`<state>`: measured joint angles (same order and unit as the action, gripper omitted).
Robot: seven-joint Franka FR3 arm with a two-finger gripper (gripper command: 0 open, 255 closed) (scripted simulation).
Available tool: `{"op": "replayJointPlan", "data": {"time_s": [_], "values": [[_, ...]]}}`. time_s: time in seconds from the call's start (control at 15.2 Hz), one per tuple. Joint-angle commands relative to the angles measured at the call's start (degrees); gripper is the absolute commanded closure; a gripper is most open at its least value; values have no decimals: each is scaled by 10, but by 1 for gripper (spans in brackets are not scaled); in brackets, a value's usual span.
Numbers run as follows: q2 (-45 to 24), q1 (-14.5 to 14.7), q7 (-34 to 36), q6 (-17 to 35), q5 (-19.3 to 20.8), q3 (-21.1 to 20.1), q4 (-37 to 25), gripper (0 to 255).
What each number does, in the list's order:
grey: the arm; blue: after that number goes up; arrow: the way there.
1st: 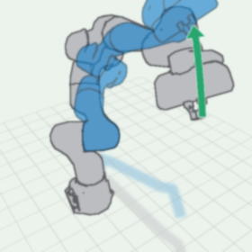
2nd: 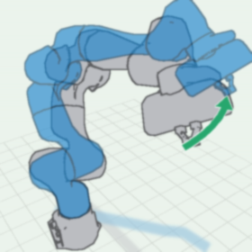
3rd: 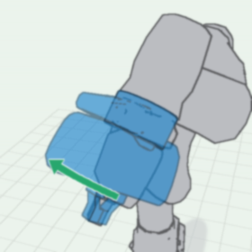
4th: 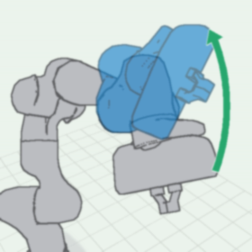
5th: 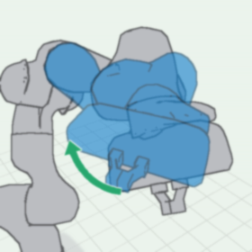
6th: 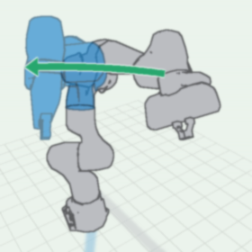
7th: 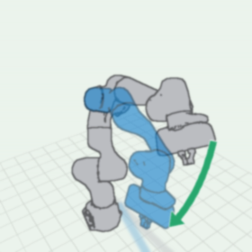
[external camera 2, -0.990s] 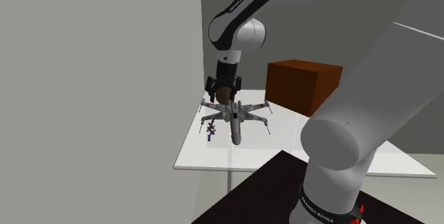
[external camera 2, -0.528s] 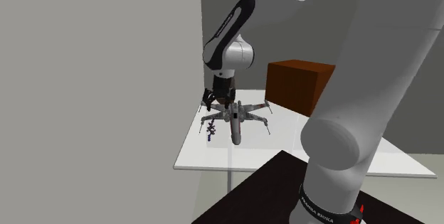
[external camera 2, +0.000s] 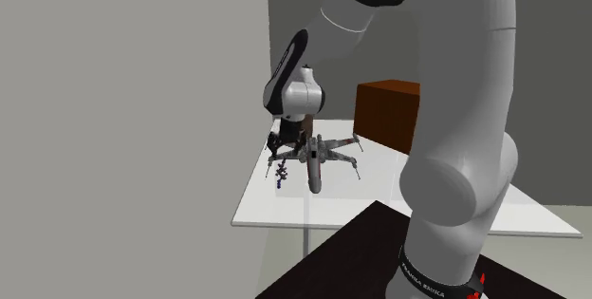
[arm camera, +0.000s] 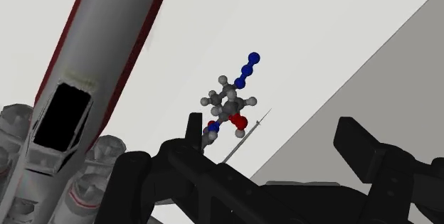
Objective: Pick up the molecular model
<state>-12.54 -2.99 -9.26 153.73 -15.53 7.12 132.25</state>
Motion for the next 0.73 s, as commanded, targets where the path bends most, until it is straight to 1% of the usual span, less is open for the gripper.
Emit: {"op": "replayJointPlan", "data": {"time_s": [0.0,0.13,0.2,0.66], "values": [[-49,-11,-21,21,-21,-6,-34,0],[-94,-22,-34,36,-35,-14,-69,0],[-104,-24,-37,39,-37,-16,-77,0],[-153,-39,-58,78,-59,-36,-86,0]]}}
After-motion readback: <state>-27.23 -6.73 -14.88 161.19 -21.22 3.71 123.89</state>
